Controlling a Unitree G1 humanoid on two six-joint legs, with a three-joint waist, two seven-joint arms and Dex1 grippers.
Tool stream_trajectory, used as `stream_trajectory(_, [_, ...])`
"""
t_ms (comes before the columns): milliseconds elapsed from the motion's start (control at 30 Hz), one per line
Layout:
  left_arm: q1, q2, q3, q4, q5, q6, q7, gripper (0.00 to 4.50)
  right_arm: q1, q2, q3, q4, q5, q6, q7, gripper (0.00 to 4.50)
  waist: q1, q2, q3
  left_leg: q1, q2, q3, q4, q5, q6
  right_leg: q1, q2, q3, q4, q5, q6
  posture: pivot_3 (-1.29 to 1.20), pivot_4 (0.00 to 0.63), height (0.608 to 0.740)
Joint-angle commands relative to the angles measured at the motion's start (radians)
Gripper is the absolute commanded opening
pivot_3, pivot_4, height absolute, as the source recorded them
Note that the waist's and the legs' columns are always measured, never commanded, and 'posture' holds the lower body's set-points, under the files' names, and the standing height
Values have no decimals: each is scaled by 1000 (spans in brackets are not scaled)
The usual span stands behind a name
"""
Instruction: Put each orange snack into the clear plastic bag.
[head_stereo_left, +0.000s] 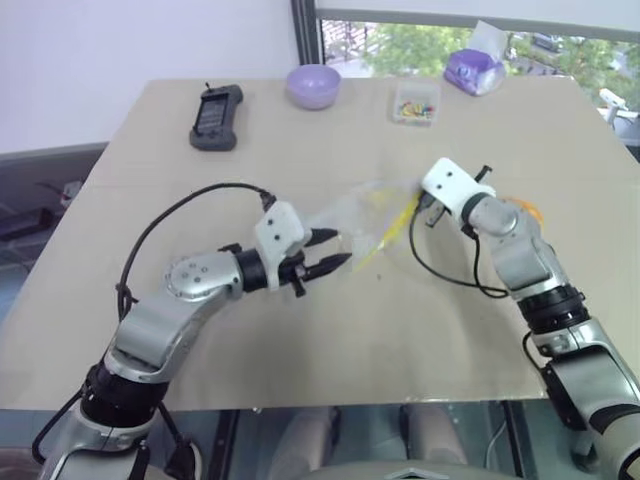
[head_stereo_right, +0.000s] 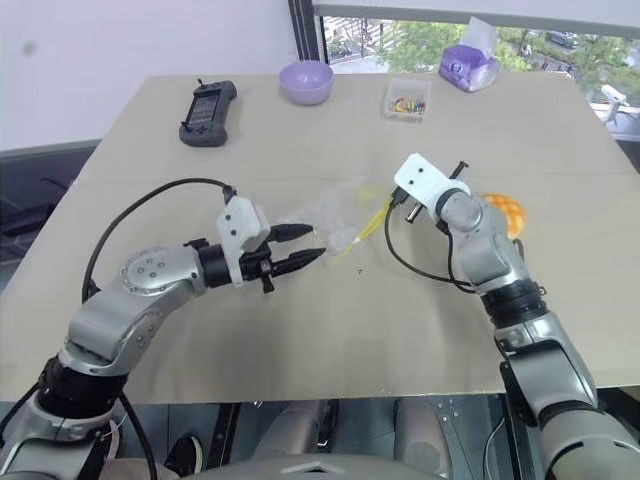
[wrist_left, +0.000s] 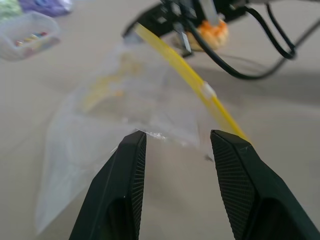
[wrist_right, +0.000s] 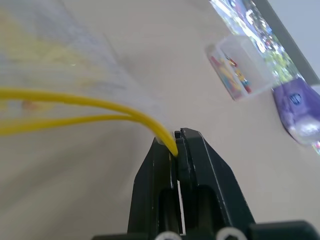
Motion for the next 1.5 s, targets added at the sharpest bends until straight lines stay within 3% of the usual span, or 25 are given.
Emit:
stream_trajectory(33, [49,69,34,-3,40,-26,-63,2163,-45,0,-41,-2,-1,15,-43,0,-1,0,0,0,0,0,0,0,0,0,0,0,0,0,0,0,150,740])
stream_trajectory(233, [50,85,40,77,161,-148,-57,2163,-59,-1,-44,-2,-4,28,-58,0,1,1,1,0,1,1,-2,0,0,-3,0,1,0,0,0,0,150,740])
stream_trajectory(433, [-23,-52,-9,142,305,-339,41,2163,-64,27,-25,-33,-1,56,-50,0,3,1,1,-1,0,1,-2,0,0,-3,0,1,0,0,0,0,150,740])
stream_trajectory(667, [-48,-135,-74,145,326,-335,-1,2163,-69,60,-13,-24,-4,64,-49,0,-3,1,1,-1,0,2,-2,0,0,-4,0,2,0,0,0,0,150,740])
stream_trajectory(767, [-50,-137,-83,144,331,-324,-17,2901,-74,64,-12,-15,-3,63,-51,0,-2,1,1,-1,0,2,-2,0,0,-4,0,2,1,0,0,0,150,740])
stream_trajectory(867, [-49,-142,-90,142,343,-311,-18,4221,-77,67,-11,-9,-2,64,-50,0,-2,1,1,-1,0,2,-2,0,0,-4,0,2,1,0,0,0,150,740])
stream_trajectory(900, [-47,-140,-93,137,348,-297,-20,4460,-77,67,-11,-9,-2,64,-51,0,-2,1,1,-1,0,2,-2,0,0,-4,0,2,1,0,0,0,150,740])
stream_trajectory(1167, [-21,-164,-111,97,380,-174,8,4460,-82,71,-19,2,5,72,-54,0,-3,1,1,-1,0,2,-2,0,0,-4,1,2,1,0,0,0,150,740])
stream_trajectory(1467, [-4,-220,-153,101,476,-189,85,4460,-94,81,-26,-4,12,109,-57,0,-2,1,1,-1,0,2,-2,0,0,-4,1,2,2,0,0,0,150,740])
stream_trajectory(1500, [-5,-228,-154,102,484,-190,94,3965,-95,81,-26,-5,13,112,-57,0,-2,1,1,-1,0,2,-2,0,0,-4,1,2,2,0,0,0,150,740])
